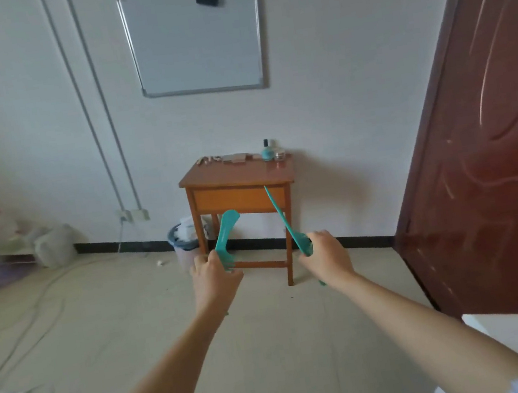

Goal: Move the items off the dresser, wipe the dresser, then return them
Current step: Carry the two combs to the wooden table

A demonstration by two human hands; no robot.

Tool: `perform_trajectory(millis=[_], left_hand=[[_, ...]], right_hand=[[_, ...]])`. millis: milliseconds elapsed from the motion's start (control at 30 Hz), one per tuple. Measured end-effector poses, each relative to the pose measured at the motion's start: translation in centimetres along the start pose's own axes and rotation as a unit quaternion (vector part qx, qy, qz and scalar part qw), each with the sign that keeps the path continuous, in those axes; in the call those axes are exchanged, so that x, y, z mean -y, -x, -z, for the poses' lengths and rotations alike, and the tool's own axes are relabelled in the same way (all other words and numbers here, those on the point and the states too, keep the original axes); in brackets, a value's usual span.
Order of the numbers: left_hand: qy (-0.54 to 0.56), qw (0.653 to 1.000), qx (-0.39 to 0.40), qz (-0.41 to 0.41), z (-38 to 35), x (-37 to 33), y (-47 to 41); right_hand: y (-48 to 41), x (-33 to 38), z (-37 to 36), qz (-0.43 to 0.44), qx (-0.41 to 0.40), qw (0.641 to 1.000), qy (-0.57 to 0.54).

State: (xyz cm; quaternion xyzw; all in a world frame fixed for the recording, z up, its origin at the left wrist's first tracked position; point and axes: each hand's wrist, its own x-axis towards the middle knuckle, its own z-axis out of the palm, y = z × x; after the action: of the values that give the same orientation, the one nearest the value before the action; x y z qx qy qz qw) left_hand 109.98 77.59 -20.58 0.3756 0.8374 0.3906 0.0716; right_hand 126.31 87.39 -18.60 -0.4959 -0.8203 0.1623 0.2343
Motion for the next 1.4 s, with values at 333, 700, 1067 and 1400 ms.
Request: perform_trajectory(millis=[333, 700, 1067, 1400], left_hand=[[-0.109, 0.993, -0.045, 0.025, 0.0, 1.7, -8.2], [-0.033, 0.997, -0.064, 0.041, -7.6, -3.8, -27.2], [0.022, 0.991, -0.026, 0.129, -15.7, -0.3, -40.5], [0.051, 0.994, 0.021, 0.092, -19.9, 0.2, -60.1]], right_hand=[[-10.1, 3.8, -4.8, 0.053, 0.099, 0.994, -0.007], [-30.6, 0.8, -6.8, 0.085, 0.117, 0.989, -0.018], [-44.7, -2.1, -15.8, 0.058, 0.196, 0.979, 0.01], [-60.9, 0.1, -21.3, -0.007, 0.183, 0.982, 0.039]])
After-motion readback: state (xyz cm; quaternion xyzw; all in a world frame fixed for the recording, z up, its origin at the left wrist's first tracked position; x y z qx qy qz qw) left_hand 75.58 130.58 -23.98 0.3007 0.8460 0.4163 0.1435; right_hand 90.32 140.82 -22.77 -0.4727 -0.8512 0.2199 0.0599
